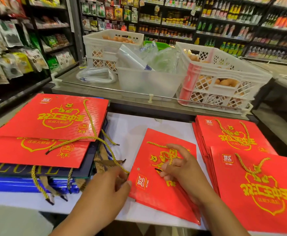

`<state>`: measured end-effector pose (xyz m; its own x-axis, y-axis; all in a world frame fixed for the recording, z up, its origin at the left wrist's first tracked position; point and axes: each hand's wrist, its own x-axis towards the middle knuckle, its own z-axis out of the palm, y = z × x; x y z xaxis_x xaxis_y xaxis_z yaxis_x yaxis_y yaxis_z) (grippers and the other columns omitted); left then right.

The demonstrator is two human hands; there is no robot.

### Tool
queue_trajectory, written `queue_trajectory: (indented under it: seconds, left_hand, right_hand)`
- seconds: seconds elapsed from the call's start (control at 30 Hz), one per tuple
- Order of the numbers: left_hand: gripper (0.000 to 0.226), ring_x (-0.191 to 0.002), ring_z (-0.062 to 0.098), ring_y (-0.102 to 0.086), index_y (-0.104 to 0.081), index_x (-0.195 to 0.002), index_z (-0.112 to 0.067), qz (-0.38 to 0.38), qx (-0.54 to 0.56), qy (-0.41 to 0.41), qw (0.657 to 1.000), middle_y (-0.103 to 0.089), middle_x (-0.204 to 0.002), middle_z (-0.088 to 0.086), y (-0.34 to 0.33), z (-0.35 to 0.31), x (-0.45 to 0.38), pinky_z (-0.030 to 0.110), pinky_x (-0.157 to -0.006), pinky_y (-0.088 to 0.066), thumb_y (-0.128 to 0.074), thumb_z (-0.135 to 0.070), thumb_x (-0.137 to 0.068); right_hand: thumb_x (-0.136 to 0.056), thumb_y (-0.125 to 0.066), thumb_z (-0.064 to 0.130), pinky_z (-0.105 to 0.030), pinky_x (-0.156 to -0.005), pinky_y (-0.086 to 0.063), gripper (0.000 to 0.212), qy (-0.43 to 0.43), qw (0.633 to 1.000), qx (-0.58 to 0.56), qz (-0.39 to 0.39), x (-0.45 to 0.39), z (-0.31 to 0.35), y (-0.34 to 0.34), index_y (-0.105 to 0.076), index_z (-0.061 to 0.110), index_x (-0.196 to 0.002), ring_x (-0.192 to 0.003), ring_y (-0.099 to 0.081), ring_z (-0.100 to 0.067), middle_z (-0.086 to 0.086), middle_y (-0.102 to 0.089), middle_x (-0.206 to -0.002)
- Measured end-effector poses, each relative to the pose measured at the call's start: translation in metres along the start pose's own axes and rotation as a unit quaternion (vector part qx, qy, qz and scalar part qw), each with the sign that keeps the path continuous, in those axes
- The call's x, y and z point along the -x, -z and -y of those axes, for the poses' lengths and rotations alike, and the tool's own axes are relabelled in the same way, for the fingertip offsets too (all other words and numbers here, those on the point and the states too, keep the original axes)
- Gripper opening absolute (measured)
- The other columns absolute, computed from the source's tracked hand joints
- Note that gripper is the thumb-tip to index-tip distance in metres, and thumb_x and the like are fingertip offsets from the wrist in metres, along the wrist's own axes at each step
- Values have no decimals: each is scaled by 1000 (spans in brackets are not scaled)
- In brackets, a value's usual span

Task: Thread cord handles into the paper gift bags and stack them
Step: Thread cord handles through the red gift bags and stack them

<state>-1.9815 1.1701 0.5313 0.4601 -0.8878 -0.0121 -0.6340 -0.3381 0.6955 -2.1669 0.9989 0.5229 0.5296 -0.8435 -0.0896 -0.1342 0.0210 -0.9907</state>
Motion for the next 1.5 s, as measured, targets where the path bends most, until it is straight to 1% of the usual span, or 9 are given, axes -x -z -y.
queue_trajectory:
  seconds: [0.13,0.33,0.53,0.73,0.87,0.97,1.07,1.37,1.5]
  left_hand:
    - [9,-86,-1,-59,-61,-103,-38,-54,-4,-73,996,-58,-100,-20,-3,-3,-11,17,-69,-43,-64,-33,-96]
    - [30,-97,6,-58,-56,-125,-36,-22,-27,-73,997,-57,-112,-15,-27,-3,-39,27,-79,-46,-64,-31,-97]
    - [23,-82,11,-65,-62,-107,-31,8,83,6,996,-63,-91,-8,-35,1,-56,39,-77,-58,-74,-20,-90]
    - [17,-87,39,-68,-67,-91,-20,44,257,60,964,-60,-88,9,-40,3,-65,60,-85,-60,-75,-8,-80]
    - [29,-90,31,-73,-66,-81,-27,24,324,51,945,-71,-99,10,-46,6,-67,45,-74,-64,-72,1,-89]
    - [25,-72,15,-61,-68,-89,-23,6,345,42,938,-64,-80,-6,-49,6,-66,28,-65,-54,-72,2,-90]
    - [23,-62,11,-55,-68,-92,-19,5,355,44,934,-58,-71,-8,-50,9,-64,27,-59,-48,-74,3,-90]
    - [16,-43,18,-53,-70,-102,-2,33,419,19,907,-66,-70,11,-41,10,-57,25,-43,-40,-66,-8,-87]
    - [27,-44,18,-57,-72,-103,-6,34,417,9,908,-75,-80,15,-41,8,-56,25,-42,-42,-55,11,-90]
  right_hand:
    - [-73,-79,3,-37,-71,-52,24,16,999,40,18,3,-7,0,-80,18,-92,-71,-69,-26,-23,-73,-79]
    - [-84,-76,0,-33,-67,-45,33,44,992,121,4,3,-18,-2,-81,32,-91,-67,-59,-14,-9,-67,-71]
    - [-91,-77,12,-26,-65,-52,28,68,984,164,-1,-5,-21,-1,-80,39,-93,-69,-62,-4,4,-68,-79]
    - [-94,-74,12,-37,-71,-57,27,82,982,168,-12,-22,-19,-3,-81,38,-92,-73,-68,-24,-9,-71,-83]
    - [-95,-73,17,-50,-74,-61,23,79,983,165,-23,-31,-19,-7,-80,39,-91,-79,-69,-25,-7,-71,-82]
    - [-95,-75,20,-39,-71,-61,20,92,982,161,-29,-35,-16,-10,-80,38,-90,-79,-67,-17,3,-72,-81]
    - [-93,-77,19,-17,-71,-52,16,116,980,160,-28,-31,-13,-15,-80,34,-88,-82,-64,-4,17,-73,-87]
    - [-89,-80,16,-18,-72,-50,17,152,978,145,7,-18,-17,-15,-82,33,-87,-81,-66,-9,11,-74,-90]
    - [-87,-83,20,-32,-74,-54,14,173,972,155,25,-16,-18,-17,-83,34,-90,-79,-63,-18,6,-73,-88]
